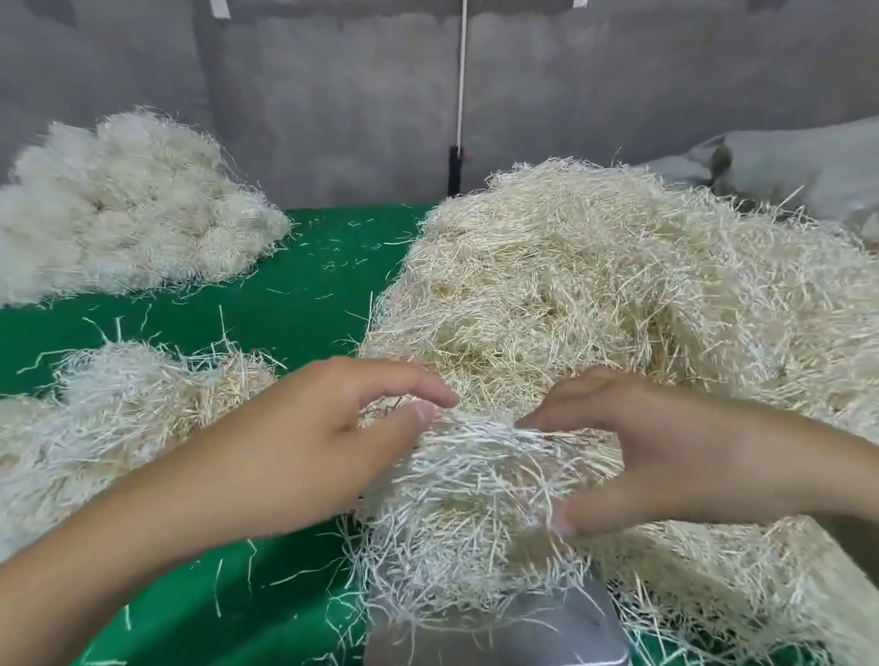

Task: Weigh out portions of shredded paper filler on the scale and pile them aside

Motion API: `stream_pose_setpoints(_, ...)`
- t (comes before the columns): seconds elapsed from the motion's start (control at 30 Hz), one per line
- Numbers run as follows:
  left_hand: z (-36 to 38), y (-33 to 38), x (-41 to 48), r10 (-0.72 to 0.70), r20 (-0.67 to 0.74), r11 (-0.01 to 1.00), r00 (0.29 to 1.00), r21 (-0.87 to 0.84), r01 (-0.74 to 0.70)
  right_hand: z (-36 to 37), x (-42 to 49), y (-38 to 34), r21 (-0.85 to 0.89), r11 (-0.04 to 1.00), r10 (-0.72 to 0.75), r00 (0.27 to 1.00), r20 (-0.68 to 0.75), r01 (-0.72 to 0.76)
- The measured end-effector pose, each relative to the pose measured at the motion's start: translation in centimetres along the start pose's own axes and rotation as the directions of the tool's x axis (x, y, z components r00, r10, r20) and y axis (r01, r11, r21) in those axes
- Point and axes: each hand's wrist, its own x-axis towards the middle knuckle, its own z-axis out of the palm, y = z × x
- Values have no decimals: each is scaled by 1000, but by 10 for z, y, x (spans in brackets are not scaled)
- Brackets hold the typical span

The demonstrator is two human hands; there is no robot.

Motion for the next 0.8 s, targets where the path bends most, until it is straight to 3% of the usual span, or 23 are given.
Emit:
stream_pose_setpoints(0.1, -2, 3, 7, 12, 70, 999, 997, -42, -9, -20, -10, 5, -2, 1000, 8, 999, 37, -8)
stream_pose_setpoints(0.23, -4, 6, 19, 60, 129, 997, 990, -57, -52, -42, -14, 2, 90, 996, -14, 987, -159, 29)
stream_pose_setpoints(0.37, -8, 10, 32, 60, 60, 998, 996, -17, -59, -47, -10, -6, 276, 959, 28, 949, -315, 64)
stream_pose_setpoints(0.47, -13, 17, 38, 44, -25, 999, 999, -15, -45, -43, -3, -11, 317, 946, 60, 920, -387, 72)
stream_pose_setpoints(0.8, -12, 10, 35, -27, -58, 999, 998, -48, 25, -27, 5, -3, 323, 947, 111, 945, -308, -6)
